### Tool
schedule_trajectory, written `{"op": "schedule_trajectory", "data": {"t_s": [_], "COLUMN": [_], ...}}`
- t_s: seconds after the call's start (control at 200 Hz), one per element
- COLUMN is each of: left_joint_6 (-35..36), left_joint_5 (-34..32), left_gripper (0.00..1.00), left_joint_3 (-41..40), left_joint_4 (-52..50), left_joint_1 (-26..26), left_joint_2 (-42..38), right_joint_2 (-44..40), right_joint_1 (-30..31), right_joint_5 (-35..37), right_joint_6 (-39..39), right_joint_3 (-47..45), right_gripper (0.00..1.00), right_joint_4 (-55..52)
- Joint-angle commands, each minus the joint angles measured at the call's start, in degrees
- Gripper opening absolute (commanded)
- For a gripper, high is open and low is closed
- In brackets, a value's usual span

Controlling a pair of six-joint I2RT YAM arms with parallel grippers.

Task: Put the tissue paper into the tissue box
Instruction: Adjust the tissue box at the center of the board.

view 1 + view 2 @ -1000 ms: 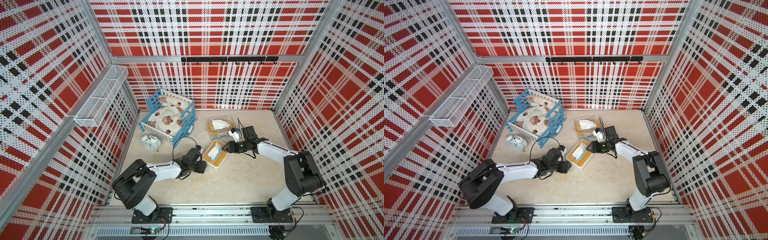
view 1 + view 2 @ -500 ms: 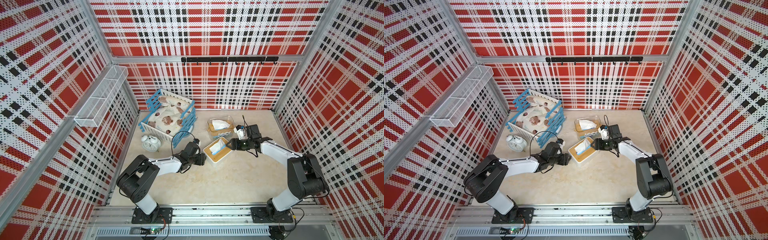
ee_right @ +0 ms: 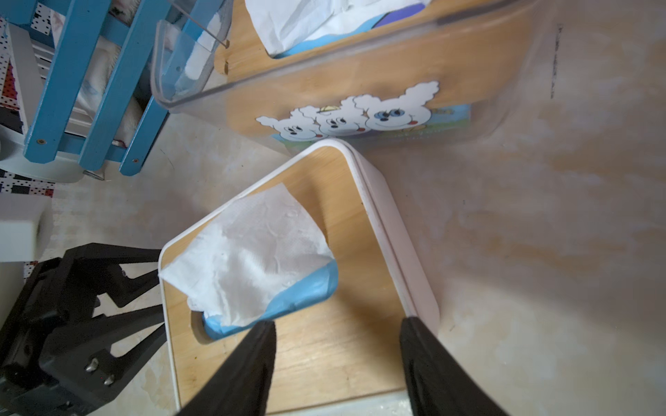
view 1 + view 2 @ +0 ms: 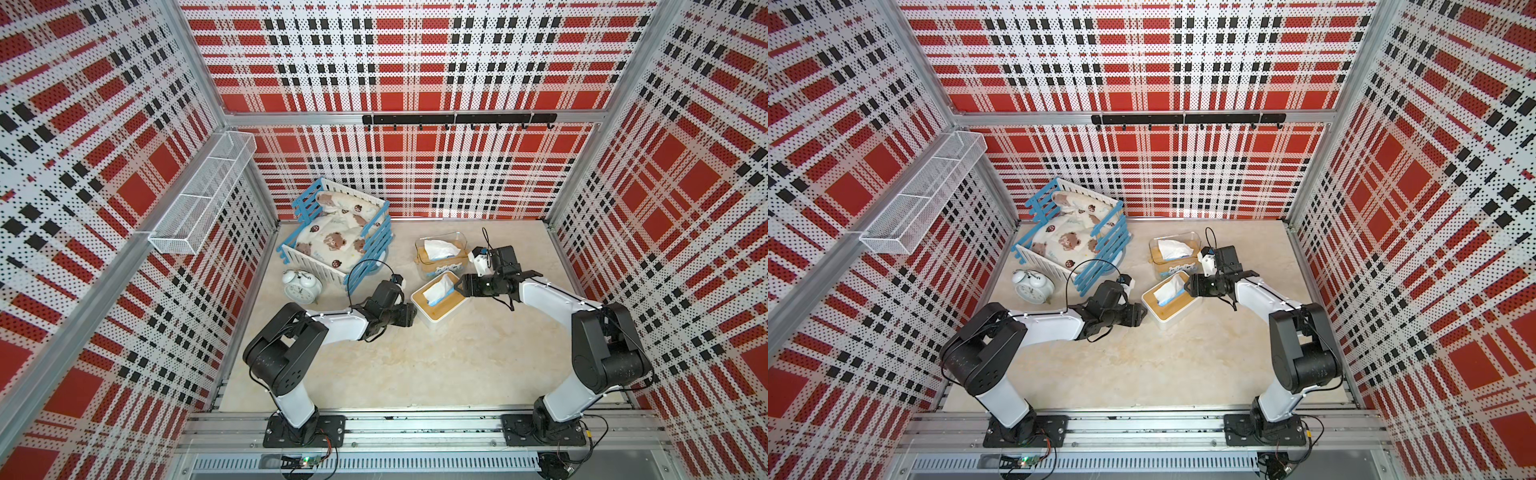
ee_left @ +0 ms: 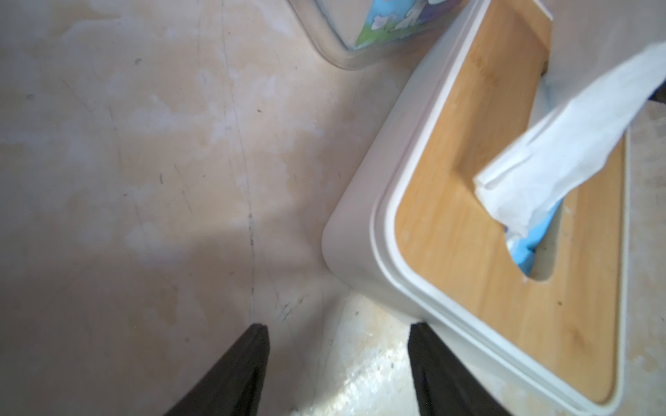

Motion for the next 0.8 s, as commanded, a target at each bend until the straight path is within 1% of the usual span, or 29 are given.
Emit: {"op": "schedule_trajectory", "data": {"t_s": [0.0,0.09,0.235,0.316,0.396,0.526,0.641,0.792], "left_joint_6": [0.3,0.3,0.4,0.4,0.3,0.4,0.1,-0.5], "left_joint_5": [0.7,0.7,0.9,1.0,1.2,1.1,1.5,2.2], "left_gripper": [0.67,0.67,0.67,0.67,0.67,0.66,0.66,0.66], "left_joint_3": [1.6,1.6,1.8,2.1,2.3,2.9,3.4,4.7], "left_joint_4": [2.0,2.2,2.3,2.4,2.7,3.0,3.9,5.6], "left_joint_1": [0.4,0.5,0.6,0.6,0.6,0.6,1.2,2.7], "left_joint_2": [1.2,1.4,1.6,1.7,1.9,2.4,2.7,3.8], "right_joint_2": [1.4,0.9,1.1,2.5,3.7,4.3,2.9,-0.7], "right_joint_1": [-0.7,-0.8,-1.8,-1.9,-2.0,-2.1,-2.2,-2.1], "right_joint_5": [3.8,5.5,5.5,3.3,-0.7,-5.0,-6.4,-6.7], "right_joint_6": [-1.7,-2.5,-2.9,-3.1,-3.0,-2.8,-2.2,-0.5], "right_joint_3": [1.9,2.6,3.1,3.8,3.6,2.4,-0.3,-5.1], "right_gripper": [0.64,0.65,0.66,0.66,0.66,0.63,0.60,0.58], "right_joint_4": [-1.1,-1.4,-1.8,-2.5,-2.5,-2.5,-2.2,-0.5]}}
